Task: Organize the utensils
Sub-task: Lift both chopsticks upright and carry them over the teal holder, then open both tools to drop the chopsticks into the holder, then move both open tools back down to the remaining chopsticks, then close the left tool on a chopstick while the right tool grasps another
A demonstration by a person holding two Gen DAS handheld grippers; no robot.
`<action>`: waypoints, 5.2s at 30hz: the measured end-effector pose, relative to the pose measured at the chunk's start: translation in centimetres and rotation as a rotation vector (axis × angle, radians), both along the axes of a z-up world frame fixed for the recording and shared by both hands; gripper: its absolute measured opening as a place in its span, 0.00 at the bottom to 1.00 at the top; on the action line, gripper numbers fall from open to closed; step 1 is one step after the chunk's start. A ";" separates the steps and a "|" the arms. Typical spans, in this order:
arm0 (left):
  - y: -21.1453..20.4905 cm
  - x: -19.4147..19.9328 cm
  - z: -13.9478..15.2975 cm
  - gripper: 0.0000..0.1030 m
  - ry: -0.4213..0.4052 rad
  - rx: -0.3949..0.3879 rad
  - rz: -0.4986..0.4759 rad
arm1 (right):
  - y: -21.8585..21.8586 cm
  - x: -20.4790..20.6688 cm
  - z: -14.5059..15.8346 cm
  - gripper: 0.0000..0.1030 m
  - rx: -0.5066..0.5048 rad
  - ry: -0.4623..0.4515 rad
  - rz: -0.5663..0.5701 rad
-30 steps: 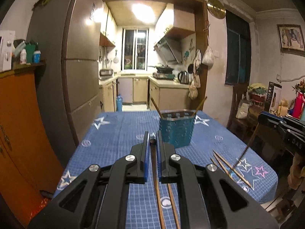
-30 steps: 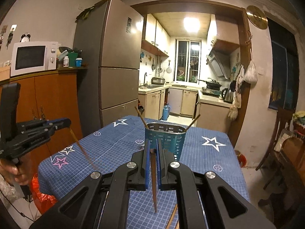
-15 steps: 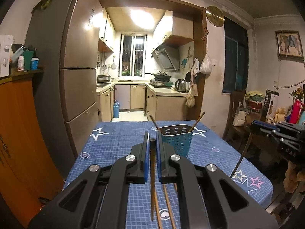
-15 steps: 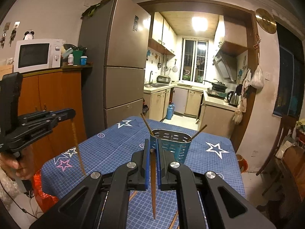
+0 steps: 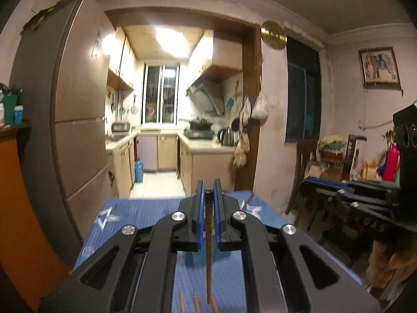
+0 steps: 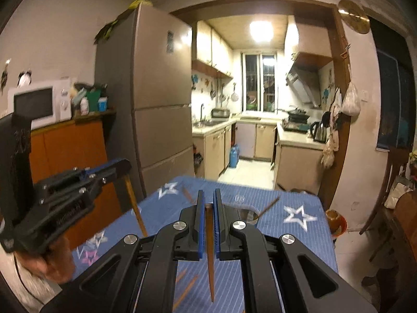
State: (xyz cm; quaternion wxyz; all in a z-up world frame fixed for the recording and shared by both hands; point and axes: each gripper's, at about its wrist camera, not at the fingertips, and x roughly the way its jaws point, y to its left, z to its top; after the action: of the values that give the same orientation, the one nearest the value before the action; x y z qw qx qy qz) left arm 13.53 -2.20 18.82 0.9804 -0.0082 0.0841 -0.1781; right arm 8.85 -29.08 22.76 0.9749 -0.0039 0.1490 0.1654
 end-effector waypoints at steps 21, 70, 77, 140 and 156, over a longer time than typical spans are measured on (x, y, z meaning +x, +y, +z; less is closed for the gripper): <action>-4.3 14.1 -0.8 0.05 -0.123 -0.048 0.125 | -1.2 17.0 -0.5 0.07 0.120 -0.154 -0.217; 7.8 -14.3 -25.4 0.22 0.269 0.175 0.232 | -2.8 -18.6 -27.4 0.16 -0.160 0.189 -0.104; 6.2 -14.6 -27.0 0.21 0.232 0.247 0.186 | -1.2 -16.8 -29.4 0.16 -0.141 0.207 -0.147; 3.7 -15.2 -28.9 0.05 0.192 0.237 0.153 | -2.0 -16.2 -30.7 0.08 -0.046 0.184 -0.271; 5.9 -15.8 -21.2 0.05 0.077 0.128 0.174 | -2.9 -18.1 -20.7 0.07 -0.036 -0.050 -0.196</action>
State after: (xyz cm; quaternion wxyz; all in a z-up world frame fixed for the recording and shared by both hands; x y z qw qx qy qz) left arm -2.26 3.68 -2.41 0.9867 0.0402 0.1317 -0.0862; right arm -9.22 -32.00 2.06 0.9896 -0.0109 0.1270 0.0663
